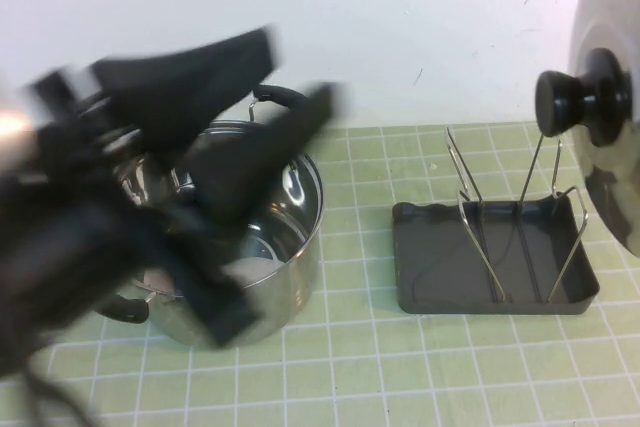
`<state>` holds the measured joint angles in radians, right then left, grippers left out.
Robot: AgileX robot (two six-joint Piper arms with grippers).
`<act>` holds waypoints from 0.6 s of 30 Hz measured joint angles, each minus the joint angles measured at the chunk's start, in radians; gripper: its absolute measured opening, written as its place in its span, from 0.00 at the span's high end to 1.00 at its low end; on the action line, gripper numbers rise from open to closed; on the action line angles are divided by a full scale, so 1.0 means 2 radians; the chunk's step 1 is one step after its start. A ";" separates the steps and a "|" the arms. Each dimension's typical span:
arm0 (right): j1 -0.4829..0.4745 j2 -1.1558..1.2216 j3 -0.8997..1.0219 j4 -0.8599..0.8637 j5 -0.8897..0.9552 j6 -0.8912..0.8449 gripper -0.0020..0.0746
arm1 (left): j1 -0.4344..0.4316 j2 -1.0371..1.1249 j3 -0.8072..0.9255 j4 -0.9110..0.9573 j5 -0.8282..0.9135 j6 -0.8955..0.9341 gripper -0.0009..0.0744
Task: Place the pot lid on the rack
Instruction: Place the pot lid on the pot rack
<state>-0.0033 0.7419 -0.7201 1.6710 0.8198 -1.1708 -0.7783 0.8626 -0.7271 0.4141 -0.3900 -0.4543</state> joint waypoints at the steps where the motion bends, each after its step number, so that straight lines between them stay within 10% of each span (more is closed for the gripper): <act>1: 0.000 0.013 -0.005 0.000 -0.001 0.000 0.93 | 0.000 -0.017 0.000 -0.001 0.042 0.000 0.62; 6: 0.000 0.087 -0.034 0.000 -0.001 -0.009 0.93 | 0.000 -0.074 0.000 -0.005 0.200 0.000 0.94; 18: 0.023 0.236 -0.091 0.001 -0.002 -0.037 0.93 | 0.000 -0.090 0.035 -0.032 0.307 -0.027 0.99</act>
<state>0.0435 1.2135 -0.9021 1.6729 0.8158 -1.2445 -0.7774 0.6835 -0.6580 0.3502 0.2233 -0.5091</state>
